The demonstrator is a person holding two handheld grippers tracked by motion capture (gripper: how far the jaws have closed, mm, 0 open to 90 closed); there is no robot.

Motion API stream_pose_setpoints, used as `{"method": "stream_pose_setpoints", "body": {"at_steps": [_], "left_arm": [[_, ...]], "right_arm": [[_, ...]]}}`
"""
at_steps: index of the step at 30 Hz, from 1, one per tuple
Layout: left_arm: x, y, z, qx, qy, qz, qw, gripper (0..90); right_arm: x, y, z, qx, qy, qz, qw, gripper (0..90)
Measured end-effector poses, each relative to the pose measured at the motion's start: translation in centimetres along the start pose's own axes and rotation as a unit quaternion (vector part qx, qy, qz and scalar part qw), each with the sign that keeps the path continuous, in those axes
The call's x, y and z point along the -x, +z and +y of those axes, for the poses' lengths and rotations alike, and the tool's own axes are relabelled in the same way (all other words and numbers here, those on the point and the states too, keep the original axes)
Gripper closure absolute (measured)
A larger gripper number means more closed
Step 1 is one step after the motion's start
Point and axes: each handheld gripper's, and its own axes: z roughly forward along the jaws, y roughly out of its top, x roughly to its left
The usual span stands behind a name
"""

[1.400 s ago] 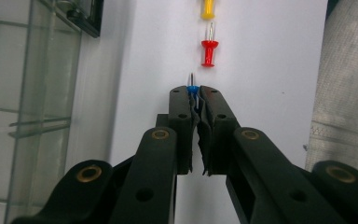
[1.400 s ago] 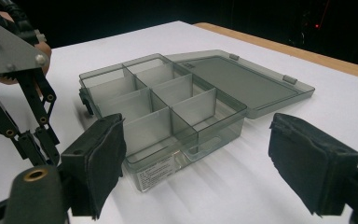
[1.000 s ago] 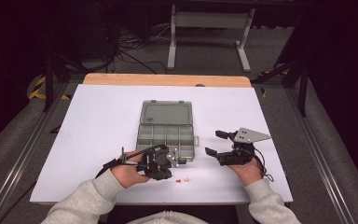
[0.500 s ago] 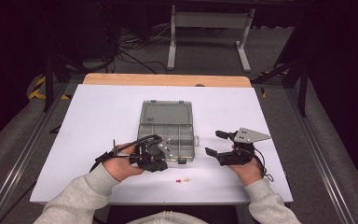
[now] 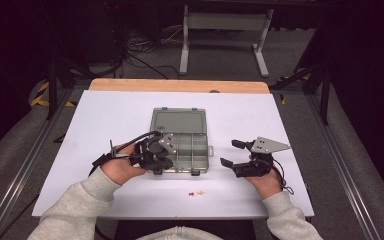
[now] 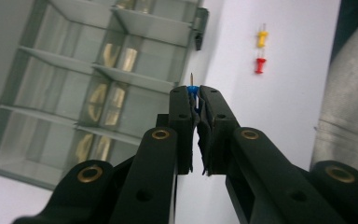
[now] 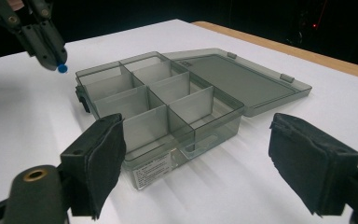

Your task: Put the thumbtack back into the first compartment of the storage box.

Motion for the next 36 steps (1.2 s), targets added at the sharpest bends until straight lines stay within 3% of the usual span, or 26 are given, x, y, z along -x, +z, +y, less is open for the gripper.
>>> {"method": "stream_pose_setpoints", "body": {"at_steps": [7, 36], "left_arm": [[-1.0, -0.6, -0.2, 0.002, -0.015, 0.016, 0.9998, 84.4], [-6.2, -1.1, -0.4, 0.006, -0.080, 0.028, 0.9964, 84.4]], "right_arm": [[0.0, 0.1, 0.0, 0.001, -0.001, 0.000, 1.0000, 18.1], [0.0, 0.1, -0.1, 0.010, -0.003, -0.006, 0.9999, 14.7]]}}
